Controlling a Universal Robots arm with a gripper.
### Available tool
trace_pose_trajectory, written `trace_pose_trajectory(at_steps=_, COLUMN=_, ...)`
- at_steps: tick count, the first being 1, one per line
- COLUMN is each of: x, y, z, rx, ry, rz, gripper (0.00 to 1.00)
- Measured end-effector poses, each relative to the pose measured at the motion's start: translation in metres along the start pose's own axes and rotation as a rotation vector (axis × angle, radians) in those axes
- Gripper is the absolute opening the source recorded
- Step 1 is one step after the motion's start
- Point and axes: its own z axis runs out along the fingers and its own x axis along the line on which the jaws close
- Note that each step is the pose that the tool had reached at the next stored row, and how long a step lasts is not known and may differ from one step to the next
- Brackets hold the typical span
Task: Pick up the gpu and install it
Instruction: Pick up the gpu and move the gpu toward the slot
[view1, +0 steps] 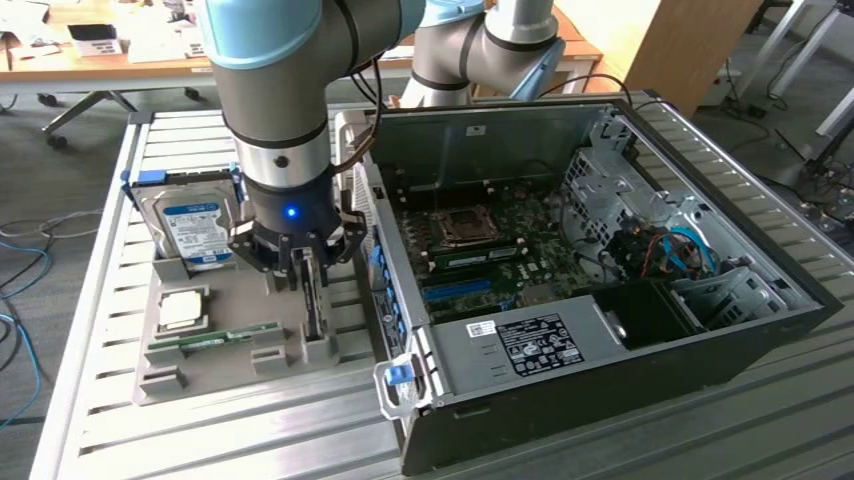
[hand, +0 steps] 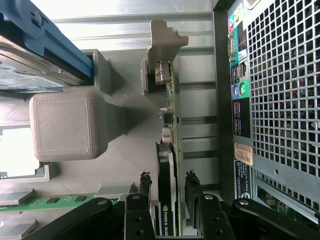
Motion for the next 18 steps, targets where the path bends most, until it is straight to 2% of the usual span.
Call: trace_pose_trajectory(at_steps=18, x=0.0002, y=0.0017, z=0.0029, rx=-0.0001, ry=-0.0001, rz=0.000, gripper=0.42)
